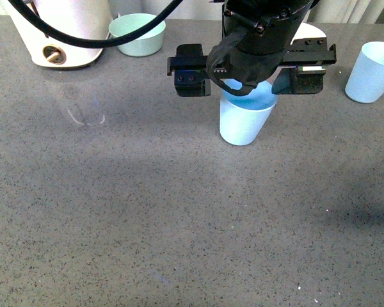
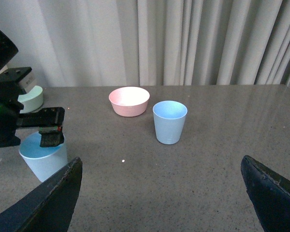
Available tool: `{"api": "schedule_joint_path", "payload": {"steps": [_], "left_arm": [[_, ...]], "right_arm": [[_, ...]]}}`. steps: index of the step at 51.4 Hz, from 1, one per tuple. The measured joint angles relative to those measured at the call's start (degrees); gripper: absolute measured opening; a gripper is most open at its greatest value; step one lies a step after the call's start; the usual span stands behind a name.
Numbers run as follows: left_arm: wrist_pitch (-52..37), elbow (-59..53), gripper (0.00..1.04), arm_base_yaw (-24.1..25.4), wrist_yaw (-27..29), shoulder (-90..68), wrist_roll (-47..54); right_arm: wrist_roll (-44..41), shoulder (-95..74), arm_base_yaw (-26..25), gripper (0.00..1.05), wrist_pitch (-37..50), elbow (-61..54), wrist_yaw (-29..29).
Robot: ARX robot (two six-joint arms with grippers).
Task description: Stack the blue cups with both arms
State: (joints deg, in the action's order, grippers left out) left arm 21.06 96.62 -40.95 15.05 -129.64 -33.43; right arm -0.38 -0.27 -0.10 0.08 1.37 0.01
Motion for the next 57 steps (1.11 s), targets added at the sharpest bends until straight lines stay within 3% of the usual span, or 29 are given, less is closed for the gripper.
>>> {"api": "schedule_joint_path", "payload": {"steps": [21,34,40,46,50,54,57], "left_arm": [[-5.4,-7.3,0.96,1.2,2.1,10.1,1.9],[-17.8,-18.6,0.96,4.5,3.2,19.9,5.6],[-27.5,-25.9,0.96,7.7,1.6,27.6,7.3],[-28.9,-27.0,0.96,8.9,2.0,30.3,7.7],[-50.1,-37.2,0.79,9.6,12.3,31.7,18.8],[-65.1,-50.1,0.61,12.8,11.5,37.2,27.3],[-69.3,-56.5,0.50,15.3,9.5,42.1,29.8]], "right_arm": [[0.0,0.0,0.0,0.96,0.0,0.0,0.0],[0.0,0.0,0.0,0.96,0.0,0.0,0.0],[0.0,0.0,0.0,0.96,0.0,0.0,0.0],[0.0,0.0,0.0,0.96,0.0,0.0,0.0],[0.0,0.0,0.0,0.96,0.0,0.0,-0.2],[0.0,0.0,0.0,0.96,0.0,0.0,0.0],[0.0,0.0,0.0,0.96,0.0,0.0,0.0]]}}
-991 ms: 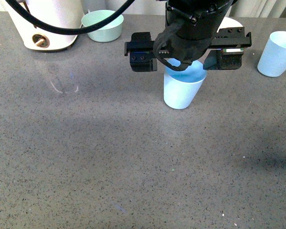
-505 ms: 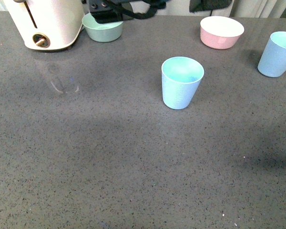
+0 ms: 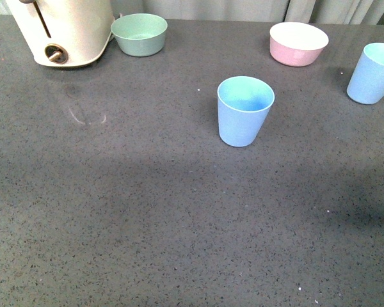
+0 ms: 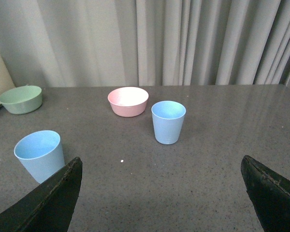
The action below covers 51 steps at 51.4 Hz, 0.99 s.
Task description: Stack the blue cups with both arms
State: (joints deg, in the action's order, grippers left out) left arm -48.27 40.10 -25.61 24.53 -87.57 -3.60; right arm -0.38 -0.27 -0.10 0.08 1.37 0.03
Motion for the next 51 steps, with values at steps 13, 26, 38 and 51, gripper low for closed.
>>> {"api": "schedule_joint_path", "payload": {"steps": [13,26,38,51], "left_arm": [[-3.2,-17.5,0.05,8.0,-7.3,12.7,2.5],[-3.0,-26.5,0.02,13.3,-12.7,22.6,3.0],[0.8,-32.1,0.02,17.3,-16.6,31.6,3.0],[4.4,-36.8,0.02,20.6,-19.8,40.4,3.0]], "right_arm": [[0.0,0.0,0.0,0.96,0.0,0.0,0.0],[0.0,0.0,0.0,0.96,0.0,0.0,0.0],[0.0,0.0,0.0,0.96,0.0,0.0,0.0],[0.0,0.0,0.0,0.96,0.0,0.0,0.0]]}}
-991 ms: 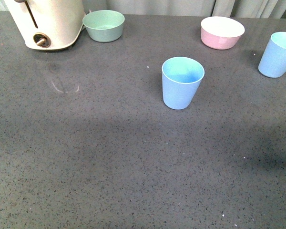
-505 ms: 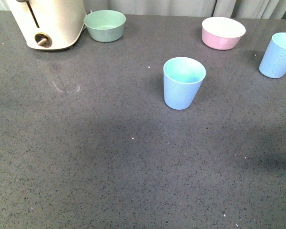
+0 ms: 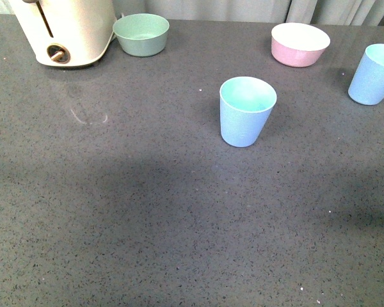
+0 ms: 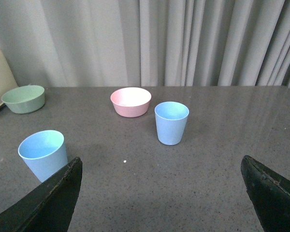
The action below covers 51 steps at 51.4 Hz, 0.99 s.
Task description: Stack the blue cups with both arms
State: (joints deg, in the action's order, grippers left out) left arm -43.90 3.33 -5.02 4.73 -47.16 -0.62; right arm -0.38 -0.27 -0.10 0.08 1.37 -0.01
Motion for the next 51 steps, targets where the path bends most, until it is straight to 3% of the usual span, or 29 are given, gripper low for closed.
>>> {"api": "schedule_joint_path", "payload": {"steps": [3,8,33,51], "left_arm": [[0.1,-1.4,0.02,3.0,-3.8,1.3,0.1],[3.7,-2.4,0.02,4.7,-4.3,5.1,0.1],[21.5,-2.5,0.02,4.8,-4.7,24.7,0.1],[29.3,-2.5,0.02,4.8,-4.7,32.6,0.1]], "right_arm": [[0.0,0.0,0.0,0.96,0.0,0.0,0.0],[0.0,0.0,0.0,0.96,0.0,0.0,0.0],[0.0,0.0,0.0,0.96,0.0,0.0,0.0],[0.0,0.0,0.0,0.96,0.0,0.0,0.0]]}}
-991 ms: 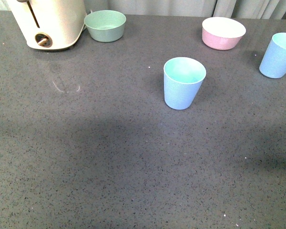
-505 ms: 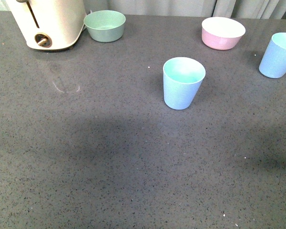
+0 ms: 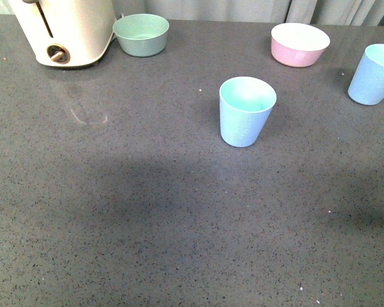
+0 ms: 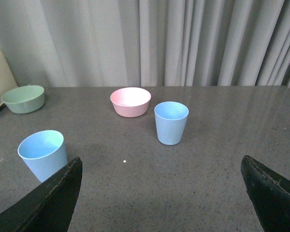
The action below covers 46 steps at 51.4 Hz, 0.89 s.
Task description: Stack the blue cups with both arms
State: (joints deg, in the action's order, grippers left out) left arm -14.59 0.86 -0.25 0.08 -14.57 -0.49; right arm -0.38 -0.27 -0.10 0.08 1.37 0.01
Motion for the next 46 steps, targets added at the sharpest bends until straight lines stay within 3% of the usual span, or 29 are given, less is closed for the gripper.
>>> {"api": "schedule_joint_path", "payload": {"steps": [14,19,46], "left_arm": [[4.8,0.0,0.02,0.0,0.0,4.8,0.0],[13.9,0.0,0.02,0.0,-0.1,12.5,0.0],[14.4,0.0,0.02,0.0,-0.1,14.2,0.0]], "right_arm": [[0.0,0.0,0.0,0.96,0.0,0.0,0.0],[0.0,0.0,0.0,0.96,0.0,0.0,0.0],[0.0,0.0,0.0,0.96,0.0,0.0,0.0]]}}
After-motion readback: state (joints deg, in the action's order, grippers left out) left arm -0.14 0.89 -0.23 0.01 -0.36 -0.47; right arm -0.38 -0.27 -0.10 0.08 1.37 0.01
